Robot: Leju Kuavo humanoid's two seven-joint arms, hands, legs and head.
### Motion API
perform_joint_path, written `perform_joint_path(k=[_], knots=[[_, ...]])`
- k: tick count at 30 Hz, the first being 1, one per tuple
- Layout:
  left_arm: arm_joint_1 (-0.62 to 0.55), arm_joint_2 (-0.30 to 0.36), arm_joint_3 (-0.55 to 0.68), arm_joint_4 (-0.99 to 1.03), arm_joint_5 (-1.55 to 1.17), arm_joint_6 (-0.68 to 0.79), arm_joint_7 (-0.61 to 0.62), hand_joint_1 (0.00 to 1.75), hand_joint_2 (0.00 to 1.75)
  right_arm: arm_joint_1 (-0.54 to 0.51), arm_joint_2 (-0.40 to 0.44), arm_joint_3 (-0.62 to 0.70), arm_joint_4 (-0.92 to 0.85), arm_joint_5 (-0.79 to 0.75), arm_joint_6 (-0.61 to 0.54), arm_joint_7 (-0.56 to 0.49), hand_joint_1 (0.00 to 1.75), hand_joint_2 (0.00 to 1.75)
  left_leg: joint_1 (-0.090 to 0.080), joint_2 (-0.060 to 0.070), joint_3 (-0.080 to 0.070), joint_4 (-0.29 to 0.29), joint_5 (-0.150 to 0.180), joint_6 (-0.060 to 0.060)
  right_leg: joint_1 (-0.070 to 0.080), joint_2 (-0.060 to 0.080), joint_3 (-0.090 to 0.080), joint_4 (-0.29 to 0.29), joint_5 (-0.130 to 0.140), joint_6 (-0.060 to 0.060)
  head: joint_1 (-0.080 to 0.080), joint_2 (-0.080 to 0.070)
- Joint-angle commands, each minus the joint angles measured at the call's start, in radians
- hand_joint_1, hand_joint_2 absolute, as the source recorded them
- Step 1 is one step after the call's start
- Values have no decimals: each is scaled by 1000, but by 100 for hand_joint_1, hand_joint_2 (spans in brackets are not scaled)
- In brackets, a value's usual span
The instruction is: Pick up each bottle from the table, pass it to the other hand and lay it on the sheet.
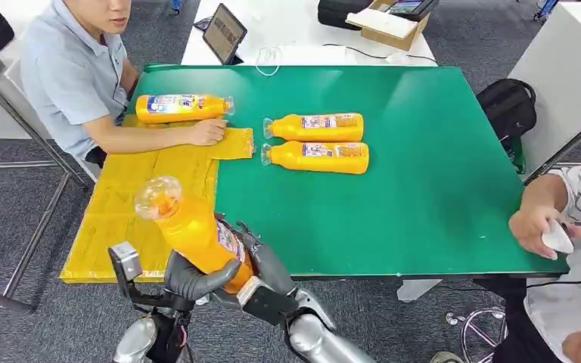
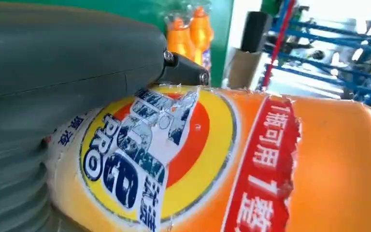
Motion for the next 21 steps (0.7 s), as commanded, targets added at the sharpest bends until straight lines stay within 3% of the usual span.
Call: perform_joint_path(k=[1,2,4,9,13,16,18,21], knots=[[-151,21,82,231,-67,226,55,175,175,61,-104,123,-257,-17,-231,-3,0,0,1,-2,3,0,-1,-2,1,-2,4,0,-1,-2,0,0],[-151,21,82,231,-67,226,55,175,175,61,-104,123,-257,-17,-231,-3,0,0,1,-2,1,0,0,-1,1,-2,2,0,-1,-2,0,0],[-200,40,99,295,-102,260,50,175,175,62,-109,142,-313,-20,-358,-3,0,0,1,-1,3,-1,0,-1,1,-1,3,-1,0,-2,0,0],[-208,46,104,295,-114,271,50,175,175,63,-106,141,-325,-31,-379,-3,0,0,2,-1,2,0,1,-2,2,-2,2,-1,-1,-3,0,0],[-238,74,138,295,-157,304,54,175,175,100,-62,52,-376,-41,-429,-3,0,0,3,0,3,1,-1,-2,3,-1,3,0,-1,-4,0,0],[-290,103,86,317,-378,409,39,175,175,110,-21,-29,-390,-22,-429,-3,0,0,2,0,0,1,1,-2,2,-1,1,1,-1,-4,0,0],[-342,130,3,365,-631,460,110,175,175,116,8,-88,-417,4,-429,-3,0,0,2,-2,-1,1,1,-2,2,-3,0,2,-1,-4,0,0],[-356,131,-10,376,-667,456,121,175,175,119,15,-100,-419,18,-429,-3,0,0,1,-1,-1,0,2,-1,1,-3,-1,1,0,-3,0,0]])
